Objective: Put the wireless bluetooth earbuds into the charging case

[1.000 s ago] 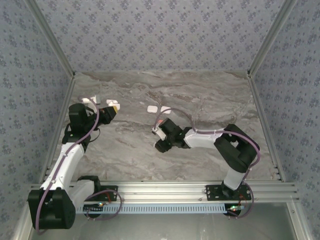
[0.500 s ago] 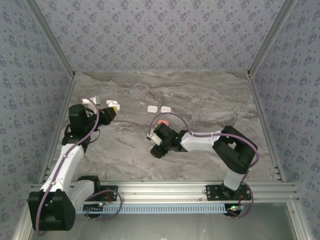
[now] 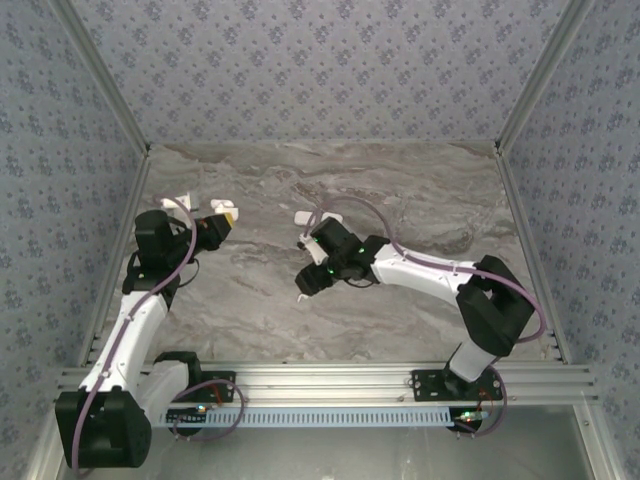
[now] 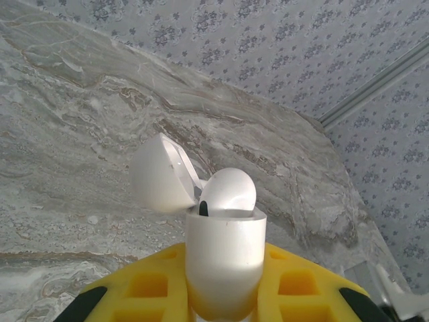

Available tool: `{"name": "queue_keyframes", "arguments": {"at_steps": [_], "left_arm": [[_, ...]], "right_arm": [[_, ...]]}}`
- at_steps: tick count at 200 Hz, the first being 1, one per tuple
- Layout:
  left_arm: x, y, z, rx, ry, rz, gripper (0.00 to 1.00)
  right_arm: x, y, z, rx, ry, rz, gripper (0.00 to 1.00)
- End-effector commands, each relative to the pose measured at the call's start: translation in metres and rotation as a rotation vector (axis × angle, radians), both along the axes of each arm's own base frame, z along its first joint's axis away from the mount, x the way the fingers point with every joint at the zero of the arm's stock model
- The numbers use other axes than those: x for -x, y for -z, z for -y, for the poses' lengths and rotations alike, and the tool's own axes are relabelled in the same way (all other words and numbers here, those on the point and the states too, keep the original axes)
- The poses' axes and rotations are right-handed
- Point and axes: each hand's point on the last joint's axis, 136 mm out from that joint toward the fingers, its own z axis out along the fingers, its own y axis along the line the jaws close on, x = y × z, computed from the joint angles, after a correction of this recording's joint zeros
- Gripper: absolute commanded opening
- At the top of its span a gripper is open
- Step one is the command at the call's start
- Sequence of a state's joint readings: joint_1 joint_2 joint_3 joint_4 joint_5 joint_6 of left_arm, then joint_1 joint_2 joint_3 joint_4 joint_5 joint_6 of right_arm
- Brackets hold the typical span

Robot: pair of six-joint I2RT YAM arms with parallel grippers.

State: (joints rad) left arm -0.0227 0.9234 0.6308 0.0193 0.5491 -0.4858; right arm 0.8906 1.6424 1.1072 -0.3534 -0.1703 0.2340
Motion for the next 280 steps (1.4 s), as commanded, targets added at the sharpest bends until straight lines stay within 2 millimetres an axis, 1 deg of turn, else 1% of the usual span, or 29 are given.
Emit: {"name": "queue_keyframes", "arguments": {"at_steps": [1,2,4,8,19,38,56,78,97,108,113,151,178,231,254,265,280], "left_arm": [[0.0,-0.012,0.001,0.009,-0.005,0.039,0.0],[0.0,-0.012,0.0,0.009,-0.005,0.039,0.0],[0.001,-0.012,0.001,0.009,-0.004,0.039,0.0],[0.001,-0.012,0.0,0.009,-0.005,0.038,0.0],[0.001,-0.012,0.001,0.007,0.001,0.036,0.0],[0.003,-0.013,0.002,0.008,0.005,0.036,0.0],[0.004,-0.013,0.001,0.008,0.0,0.042,0.0],[0.004,-0.012,0.001,0.01,-0.002,0.039,0.0],[0.003,-0.012,0.001,0.009,-0.003,0.038,0.0],[0.002,-0.011,0.001,0.009,-0.004,0.037,0.0],[0.002,-0.011,0.001,0.009,-0.004,0.036,0.0],[0.001,-0.011,0.001,0.01,-0.004,0.035,0.0],[0.001,-0.01,0.001,0.01,-0.005,0.031,0.0],[-0.001,-0.007,0.001,0.014,-0.003,0.021,0.0],[-0.001,-0.007,0.001,0.014,-0.005,0.021,0.0],[-0.001,-0.007,0.001,0.014,-0.005,0.021,0.0],[-0.001,-0.007,0.002,0.014,-0.004,0.021,0.0]], "right_arm": [[0.006,0.024,0.001,0.135,0.109,-0.059,0.68],[0.007,0.027,0.002,0.145,0.108,-0.062,0.68],[0.003,0.022,-0.004,0.137,0.109,-0.052,0.68],[0.001,0.022,-0.008,0.143,0.109,-0.049,0.69],[-0.001,0.034,-0.016,0.178,0.103,-0.057,0.7],[-0.007,0.043,-0.029,0.206,0.095,-0.035,0.73],[-0.01,0.057,-0.03,0.268,0.095,-0.026,0.73],[-0.012,0.069,-0.025,0.336,0.096,-0.016,0.73],[-0.007,0.074,-0.02,0.368,0.086,-0.015,0.73],[-0.005,0.073,-0.019,0.375,0.082,-0.006,0.73],[-0.001,0.075,-0.012,0.404,0.078,-0.014,0.73],[0.01,0.076,0.002,0.441,0.073,-0.02,0.74],[0.014,0.074,0.01,0.442,0.086,-0.025,0.74],[0.009,0.069,0.025,0.426,0.126,-0.035,0.74],[0.006,0.068,0.036,0.433,0.137,-0.041,0.74],[0.005,0.065,0.039,0.429,0.125,-0.038,0.74],[0.006,0.057,0.035,0.406,0.091,-0.021,0.74]]}}
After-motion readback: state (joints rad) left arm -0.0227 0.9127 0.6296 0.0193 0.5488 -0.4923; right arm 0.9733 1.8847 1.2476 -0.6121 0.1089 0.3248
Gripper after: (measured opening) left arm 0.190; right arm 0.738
